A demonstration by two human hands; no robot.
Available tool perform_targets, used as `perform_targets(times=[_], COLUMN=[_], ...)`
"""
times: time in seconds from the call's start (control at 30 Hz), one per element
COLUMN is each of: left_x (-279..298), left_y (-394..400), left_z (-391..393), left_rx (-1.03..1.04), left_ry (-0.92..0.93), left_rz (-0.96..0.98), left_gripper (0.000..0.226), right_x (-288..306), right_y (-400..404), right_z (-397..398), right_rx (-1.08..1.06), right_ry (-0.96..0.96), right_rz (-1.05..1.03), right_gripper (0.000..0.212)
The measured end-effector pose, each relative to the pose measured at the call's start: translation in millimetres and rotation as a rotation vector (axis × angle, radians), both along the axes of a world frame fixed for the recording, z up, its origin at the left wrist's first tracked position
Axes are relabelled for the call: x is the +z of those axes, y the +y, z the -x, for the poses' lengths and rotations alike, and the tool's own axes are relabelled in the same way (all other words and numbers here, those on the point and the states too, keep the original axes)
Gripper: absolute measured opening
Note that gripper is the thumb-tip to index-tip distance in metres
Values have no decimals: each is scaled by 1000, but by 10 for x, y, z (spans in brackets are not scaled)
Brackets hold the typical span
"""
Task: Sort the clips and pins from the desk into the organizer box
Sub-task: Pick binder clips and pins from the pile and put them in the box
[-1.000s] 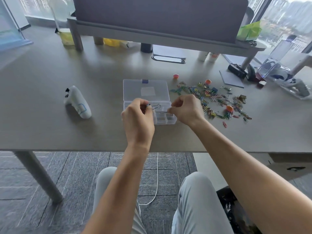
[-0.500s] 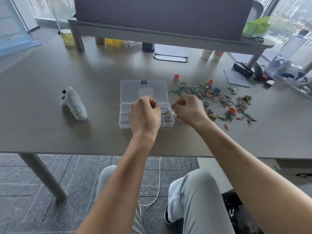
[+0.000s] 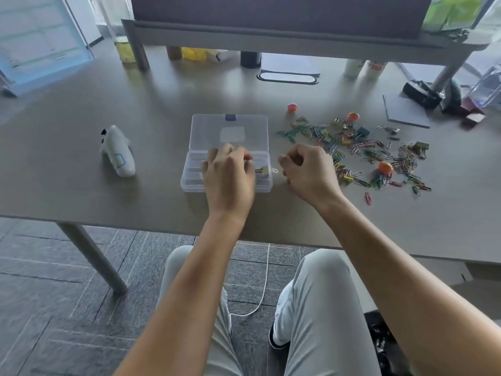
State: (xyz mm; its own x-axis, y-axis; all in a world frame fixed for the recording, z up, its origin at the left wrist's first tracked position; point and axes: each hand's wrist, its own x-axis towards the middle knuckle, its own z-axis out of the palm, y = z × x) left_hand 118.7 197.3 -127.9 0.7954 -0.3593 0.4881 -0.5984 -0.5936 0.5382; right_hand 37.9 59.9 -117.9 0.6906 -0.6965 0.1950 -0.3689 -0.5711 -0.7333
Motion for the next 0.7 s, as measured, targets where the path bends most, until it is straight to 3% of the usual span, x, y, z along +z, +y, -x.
perform_targets(times=[0.17,0.5,0.7], left_x=[-53,29,294], left_y=[98,91,-150], left_z=[116,251,397], left_rx=[-24,-13,-44], left_ry=[-29,-31,27], left_rz=[-119,-349,-311], left_gripper=[15,25,31], right_x=[26,16,115], right_y=[26,33,-146], right_z=[70,127,435], right_rx=[99,130,33], right_ry=[-4,14,88], right_rz=[66,129,249], right_gripper=[11,12,15])
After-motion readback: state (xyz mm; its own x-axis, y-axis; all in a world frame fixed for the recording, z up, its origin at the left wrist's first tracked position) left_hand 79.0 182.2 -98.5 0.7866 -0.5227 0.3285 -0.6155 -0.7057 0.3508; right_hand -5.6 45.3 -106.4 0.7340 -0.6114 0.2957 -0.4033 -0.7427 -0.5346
